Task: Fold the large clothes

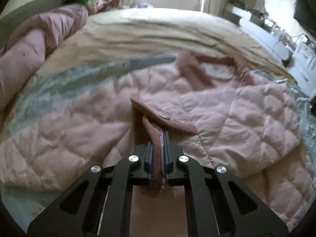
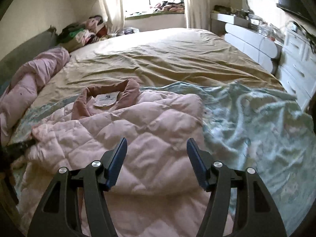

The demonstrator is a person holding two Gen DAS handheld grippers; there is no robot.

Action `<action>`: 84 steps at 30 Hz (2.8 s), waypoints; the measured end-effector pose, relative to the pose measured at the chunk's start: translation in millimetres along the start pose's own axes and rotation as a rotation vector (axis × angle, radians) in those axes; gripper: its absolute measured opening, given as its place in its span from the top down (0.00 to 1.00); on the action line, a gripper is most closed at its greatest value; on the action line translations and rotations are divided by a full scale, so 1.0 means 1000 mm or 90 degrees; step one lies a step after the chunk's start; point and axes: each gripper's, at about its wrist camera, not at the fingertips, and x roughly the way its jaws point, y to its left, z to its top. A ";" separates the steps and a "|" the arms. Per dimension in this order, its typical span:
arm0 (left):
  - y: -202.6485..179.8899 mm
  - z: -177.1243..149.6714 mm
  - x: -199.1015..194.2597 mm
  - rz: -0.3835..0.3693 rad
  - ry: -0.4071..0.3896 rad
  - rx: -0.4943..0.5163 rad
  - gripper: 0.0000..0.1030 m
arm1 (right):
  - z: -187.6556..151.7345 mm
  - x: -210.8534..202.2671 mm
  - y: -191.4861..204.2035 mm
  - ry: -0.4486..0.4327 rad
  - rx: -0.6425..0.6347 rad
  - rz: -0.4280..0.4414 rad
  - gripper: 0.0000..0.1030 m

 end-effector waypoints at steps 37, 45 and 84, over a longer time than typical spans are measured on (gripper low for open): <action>0.002 -0.021 -0.022 0.069 0.024 0.014 0.42 | -0.006 0.010 0.048 0.031 -0.007 -0.013 0.07; 0.013 -0.023 -0.054 0.049 0.005 -0.009 0.10 | -0.011 -0.030 0.065 -0.013 -0.023 -0.003 0.05; 0.207 -0.095 -0.125 0.142 -0.033 -0.217 0.09 | -0.011 -0.049 0.297 -0.028 -0.209 0.180 0.04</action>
